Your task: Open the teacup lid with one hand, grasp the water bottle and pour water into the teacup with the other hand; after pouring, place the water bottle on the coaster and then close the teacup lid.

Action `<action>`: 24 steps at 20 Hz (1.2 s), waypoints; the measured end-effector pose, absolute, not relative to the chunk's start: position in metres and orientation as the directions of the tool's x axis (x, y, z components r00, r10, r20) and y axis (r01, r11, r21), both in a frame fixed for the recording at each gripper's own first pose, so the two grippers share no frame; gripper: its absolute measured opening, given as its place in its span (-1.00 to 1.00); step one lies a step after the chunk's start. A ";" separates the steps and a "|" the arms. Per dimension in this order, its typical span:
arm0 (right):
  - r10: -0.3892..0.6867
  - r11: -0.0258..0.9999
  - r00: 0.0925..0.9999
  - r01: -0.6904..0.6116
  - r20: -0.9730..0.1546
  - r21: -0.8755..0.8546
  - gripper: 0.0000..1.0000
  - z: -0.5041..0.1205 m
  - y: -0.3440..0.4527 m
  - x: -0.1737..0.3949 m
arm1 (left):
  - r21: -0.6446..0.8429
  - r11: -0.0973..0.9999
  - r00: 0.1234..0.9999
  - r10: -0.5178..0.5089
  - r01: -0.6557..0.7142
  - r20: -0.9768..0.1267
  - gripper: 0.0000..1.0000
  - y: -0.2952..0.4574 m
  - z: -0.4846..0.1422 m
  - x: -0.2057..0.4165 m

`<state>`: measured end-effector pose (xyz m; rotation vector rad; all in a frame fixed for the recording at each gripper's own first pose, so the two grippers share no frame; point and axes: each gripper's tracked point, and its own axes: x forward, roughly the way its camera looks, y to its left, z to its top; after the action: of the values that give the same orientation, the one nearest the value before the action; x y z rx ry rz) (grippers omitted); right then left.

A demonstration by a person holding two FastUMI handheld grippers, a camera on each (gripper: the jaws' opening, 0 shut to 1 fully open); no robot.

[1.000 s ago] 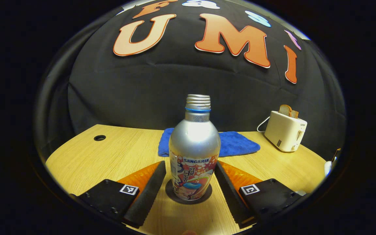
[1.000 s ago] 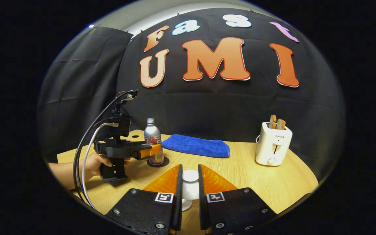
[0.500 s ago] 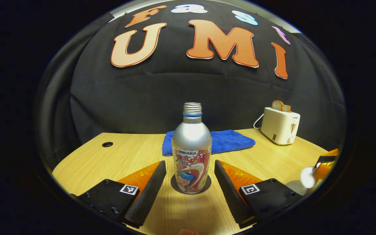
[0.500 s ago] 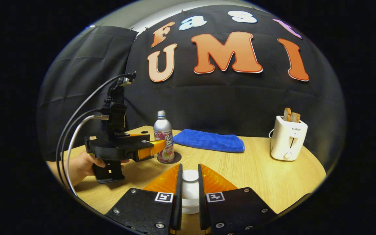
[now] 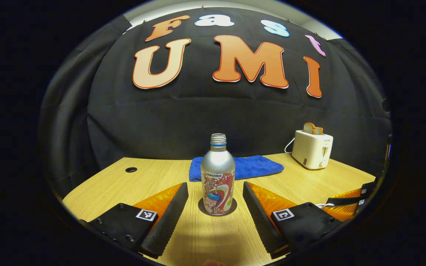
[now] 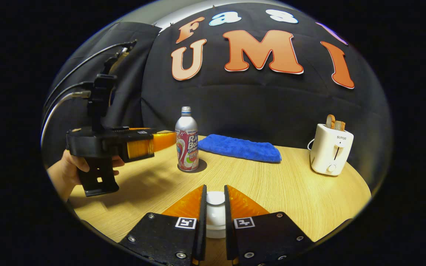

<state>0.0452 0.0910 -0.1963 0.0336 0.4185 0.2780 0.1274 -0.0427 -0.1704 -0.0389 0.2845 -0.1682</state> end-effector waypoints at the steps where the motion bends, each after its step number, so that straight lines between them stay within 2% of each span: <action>1: 0.269 0.963 0.879 -0.256 -0.395 0.086 -0.55 -0.198 0.090 0.045 | -0.059 0.986 0.948 -0.167 0.157 -0.270 0.95 -0.042 -0.169 0.123; 4: 0.254 0.966 0.888 -0.253 -0.384 0.054 -0.53 -0.197 0.091 0.046 | -0.064 0.987 0.955 -0.161 0.150 -0.251 0.95 -0.038 -0.159 0.113; 7: 0.233 0.970 0.900 -0.241 -0.368 0.025 -0.40 -0.189 0.087 0.044 | -0.063 0.990 0.964 -0.140 0.129 -0.228 0.95 -0.031 -0.146 0.105; 8: 0.227 0.972 0.908 -0.235 -0.351 0.019 -0.41 -0.181 0.086 0.044 | -0.059 0.991 0.967 -0.131 0.121 -0.218 0.94 -0.028 -0.139 0.102; 9: 0.218 0.974 0.919 -0.227 -0.329 0.013 -0.24 -0.171 0.083 0.044 | -0.057 0.992 0.971 -0.125 0.116 -0.202 0.95 -0.027 -0.132 0.098; 15: 0.169 0.985 0.967 -0.171 -0.193 0.005 0.22 -0.107 0.056 0.041 | -0.053 0.996 0.987 -0.081 0.074 -0.141 0.95 -0.017 -0.093 0.079; 21: 0.107 0.992 0.987 -0.113 -0.119 -0.052 0.50 -0.059 0.026 0.030 | -0.069 0.997 0.990 -0.039 0.030 -0.137 0.94 0.001 -0.079 0.057; 24: 0.086 0.995 0.992 -0.090 -0.089 -0.049 0.54 -0.043 0.017 0.025 | -0.059 0.998 0.993 -0.012 0.005 -0.120 1.00 0.007 -0.069 0.046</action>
<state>0.0246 0.0175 -0.0426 -0.0532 0.0866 0.0881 0.0460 0.0075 -0.0688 -0.0592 0.1202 -0.0082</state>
